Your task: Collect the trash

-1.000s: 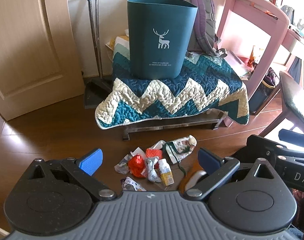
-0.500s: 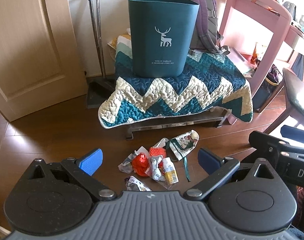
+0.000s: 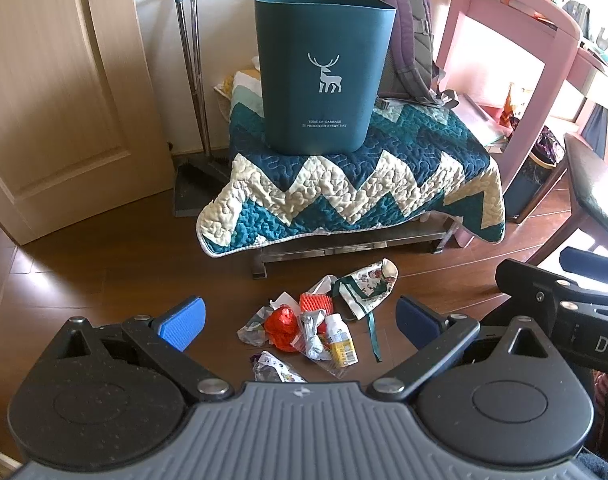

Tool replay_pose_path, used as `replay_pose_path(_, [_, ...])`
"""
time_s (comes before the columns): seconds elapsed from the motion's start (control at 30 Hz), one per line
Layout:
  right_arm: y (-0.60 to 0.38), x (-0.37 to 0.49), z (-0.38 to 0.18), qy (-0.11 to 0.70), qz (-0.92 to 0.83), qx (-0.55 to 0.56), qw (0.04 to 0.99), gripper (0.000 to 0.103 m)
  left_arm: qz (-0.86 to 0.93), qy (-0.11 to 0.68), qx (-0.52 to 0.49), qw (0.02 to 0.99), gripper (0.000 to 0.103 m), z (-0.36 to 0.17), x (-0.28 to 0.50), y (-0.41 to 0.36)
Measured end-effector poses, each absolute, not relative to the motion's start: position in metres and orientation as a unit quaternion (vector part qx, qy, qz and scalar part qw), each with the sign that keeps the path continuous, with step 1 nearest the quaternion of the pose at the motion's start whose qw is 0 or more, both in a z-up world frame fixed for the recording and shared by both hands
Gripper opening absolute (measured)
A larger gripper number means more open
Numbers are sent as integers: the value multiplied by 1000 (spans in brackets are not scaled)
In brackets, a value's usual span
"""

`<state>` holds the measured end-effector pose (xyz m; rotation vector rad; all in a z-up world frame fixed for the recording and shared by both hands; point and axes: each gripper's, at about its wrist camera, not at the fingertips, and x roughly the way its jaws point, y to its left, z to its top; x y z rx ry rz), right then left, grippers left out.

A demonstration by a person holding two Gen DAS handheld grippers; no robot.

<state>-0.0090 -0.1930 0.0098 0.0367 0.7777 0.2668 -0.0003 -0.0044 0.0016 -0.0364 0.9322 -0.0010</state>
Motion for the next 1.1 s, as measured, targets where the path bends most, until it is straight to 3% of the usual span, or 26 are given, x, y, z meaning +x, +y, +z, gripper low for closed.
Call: replay_pose_path(1.1, [-192,4,5,390,130,22,911,80,0,459,-31,888,102,-9,10,6])
